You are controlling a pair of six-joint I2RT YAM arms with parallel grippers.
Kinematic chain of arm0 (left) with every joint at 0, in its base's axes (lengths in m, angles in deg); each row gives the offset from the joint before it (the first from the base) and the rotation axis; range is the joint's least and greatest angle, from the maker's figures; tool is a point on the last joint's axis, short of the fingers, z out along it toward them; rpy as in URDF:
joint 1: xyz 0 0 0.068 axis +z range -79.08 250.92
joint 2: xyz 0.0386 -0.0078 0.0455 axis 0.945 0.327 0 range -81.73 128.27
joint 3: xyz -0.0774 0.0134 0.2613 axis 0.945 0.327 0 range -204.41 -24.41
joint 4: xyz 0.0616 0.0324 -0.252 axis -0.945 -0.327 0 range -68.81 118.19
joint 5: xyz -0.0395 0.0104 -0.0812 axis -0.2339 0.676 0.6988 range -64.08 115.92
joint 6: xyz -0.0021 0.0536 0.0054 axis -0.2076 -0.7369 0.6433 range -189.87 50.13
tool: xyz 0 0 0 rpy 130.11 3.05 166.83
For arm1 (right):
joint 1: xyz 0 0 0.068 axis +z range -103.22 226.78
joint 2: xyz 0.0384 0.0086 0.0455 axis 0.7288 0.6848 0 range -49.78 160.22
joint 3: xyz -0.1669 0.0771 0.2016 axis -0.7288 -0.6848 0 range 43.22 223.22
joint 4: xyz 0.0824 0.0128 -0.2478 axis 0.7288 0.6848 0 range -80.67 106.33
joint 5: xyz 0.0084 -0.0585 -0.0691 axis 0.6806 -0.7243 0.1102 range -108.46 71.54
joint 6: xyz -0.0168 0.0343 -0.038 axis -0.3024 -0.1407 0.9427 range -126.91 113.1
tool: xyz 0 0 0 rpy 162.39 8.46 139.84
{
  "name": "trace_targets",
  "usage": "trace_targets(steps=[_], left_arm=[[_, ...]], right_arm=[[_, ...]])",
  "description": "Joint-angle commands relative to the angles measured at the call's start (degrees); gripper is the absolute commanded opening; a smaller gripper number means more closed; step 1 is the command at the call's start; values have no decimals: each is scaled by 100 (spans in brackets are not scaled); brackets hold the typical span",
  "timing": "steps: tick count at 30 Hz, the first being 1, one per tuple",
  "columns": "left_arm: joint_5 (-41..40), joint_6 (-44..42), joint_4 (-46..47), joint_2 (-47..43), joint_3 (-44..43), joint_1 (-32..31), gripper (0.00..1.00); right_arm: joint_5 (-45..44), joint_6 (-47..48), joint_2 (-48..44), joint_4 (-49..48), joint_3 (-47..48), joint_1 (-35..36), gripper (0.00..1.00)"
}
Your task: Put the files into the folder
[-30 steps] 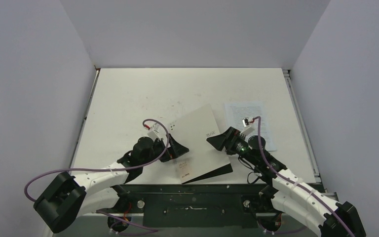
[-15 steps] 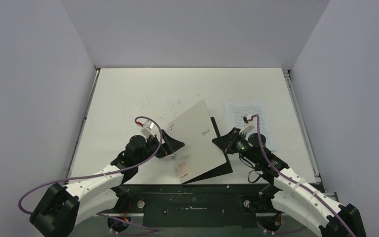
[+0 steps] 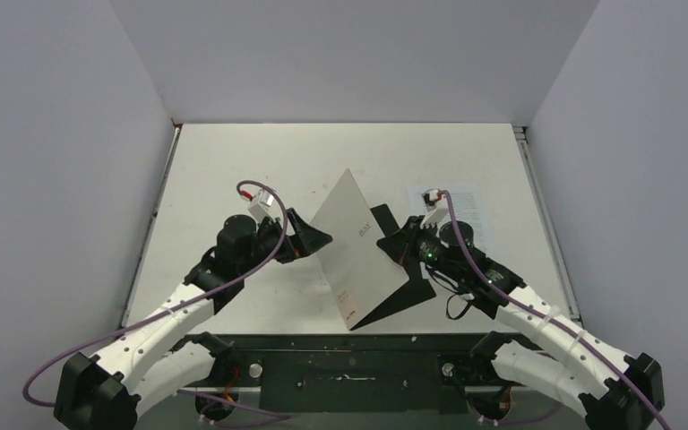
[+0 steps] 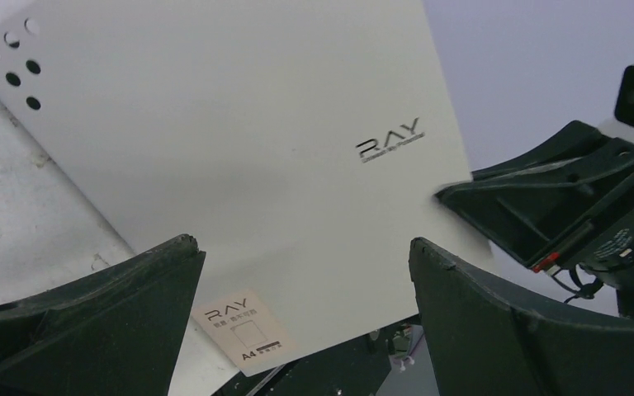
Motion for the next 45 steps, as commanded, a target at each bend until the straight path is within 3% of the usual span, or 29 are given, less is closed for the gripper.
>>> trace_targets(steps=[1, 11, 21, 35, 45], left_arm=[[215, -450, -1109, 20, -1034, 156, 96], [199, -855, -2782, 476, -2625, 271, 96], [211, -1180, -3876, 631, -3204, 373, 96], [-150, -1514, -5132, 393, -3529, 421, 100], [-529, -1573, -5543, 19, -3288, 436, 68]], right_arm=[[-561, 552, 243, 36, 649, 447, 5], [-2892, 1442, 1213, 683, 1747, 2432, 5], [-4975, 2132, 2193, 1221, 2653, 4098, 5], [-7246, 2929, 3663, 1428, 3637, 5643, 5], [-7785, 3063, 4691, 1465, 4374, 5939, 5]])
